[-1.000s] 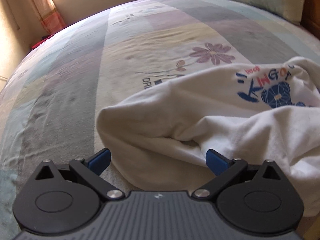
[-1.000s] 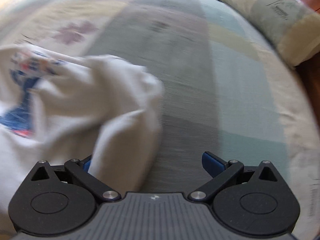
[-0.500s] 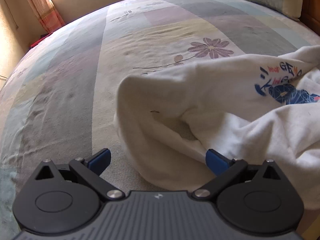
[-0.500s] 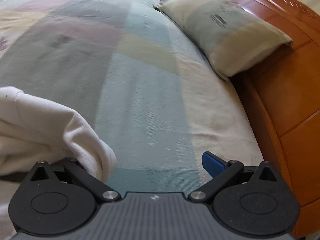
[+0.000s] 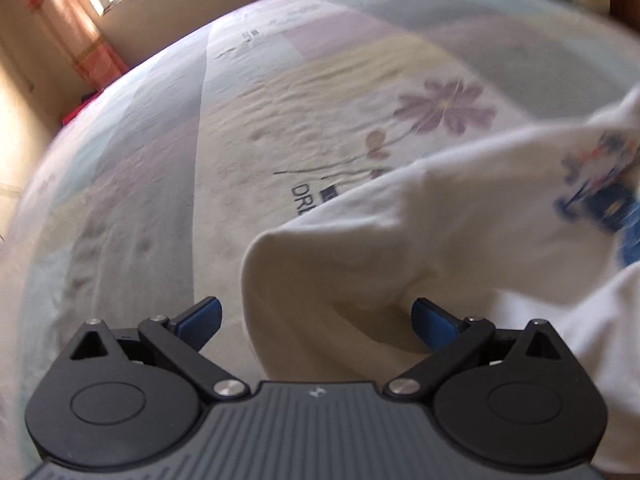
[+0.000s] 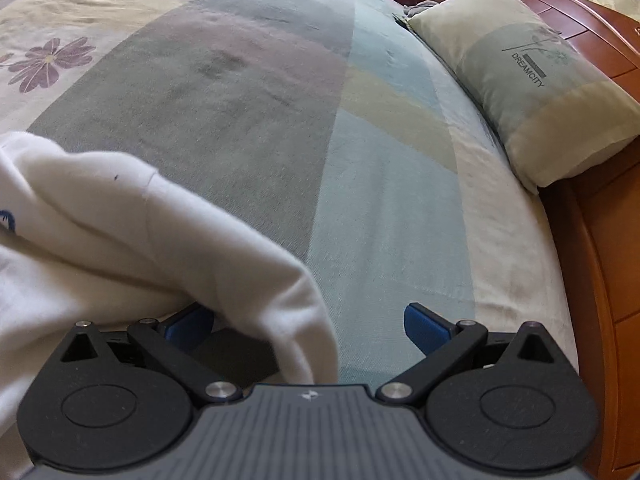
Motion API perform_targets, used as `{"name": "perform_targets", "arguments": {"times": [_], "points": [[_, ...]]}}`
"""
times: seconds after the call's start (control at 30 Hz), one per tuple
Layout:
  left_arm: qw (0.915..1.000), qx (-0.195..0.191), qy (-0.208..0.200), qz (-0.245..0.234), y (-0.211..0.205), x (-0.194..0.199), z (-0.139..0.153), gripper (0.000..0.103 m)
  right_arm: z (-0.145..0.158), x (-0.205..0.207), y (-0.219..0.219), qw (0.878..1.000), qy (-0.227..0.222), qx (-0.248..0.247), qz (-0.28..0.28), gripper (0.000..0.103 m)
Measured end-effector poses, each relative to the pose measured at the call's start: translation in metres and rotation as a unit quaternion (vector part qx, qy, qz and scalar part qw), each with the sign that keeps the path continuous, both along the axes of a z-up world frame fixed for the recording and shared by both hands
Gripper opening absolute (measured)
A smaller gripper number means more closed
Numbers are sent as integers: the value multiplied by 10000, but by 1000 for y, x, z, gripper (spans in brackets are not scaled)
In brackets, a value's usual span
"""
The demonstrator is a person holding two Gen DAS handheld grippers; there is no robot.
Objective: Fold clothes
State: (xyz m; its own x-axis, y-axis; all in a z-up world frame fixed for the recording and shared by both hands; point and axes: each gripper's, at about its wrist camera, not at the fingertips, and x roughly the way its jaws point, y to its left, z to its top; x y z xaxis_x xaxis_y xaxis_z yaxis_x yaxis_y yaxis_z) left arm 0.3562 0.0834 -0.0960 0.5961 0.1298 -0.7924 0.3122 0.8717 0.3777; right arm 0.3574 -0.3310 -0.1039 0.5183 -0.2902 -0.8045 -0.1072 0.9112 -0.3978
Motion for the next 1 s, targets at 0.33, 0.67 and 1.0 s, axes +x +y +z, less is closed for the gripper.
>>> {"name": "perform_targets", "arguments": {"times": [0.33,0.67,1.0], "points": [[9961,-275,-375,747,27,26,-2,101,1,14,-1,9989,-455,-11,-54,103],[9726,-593,-1429,1737,75,41,52,102,42,28,-9,9841,-1714,202,-431,103],[9915,-629,-566,987,40,16,21,101,15,5,12,9978,-361,519,-207,103]]}}
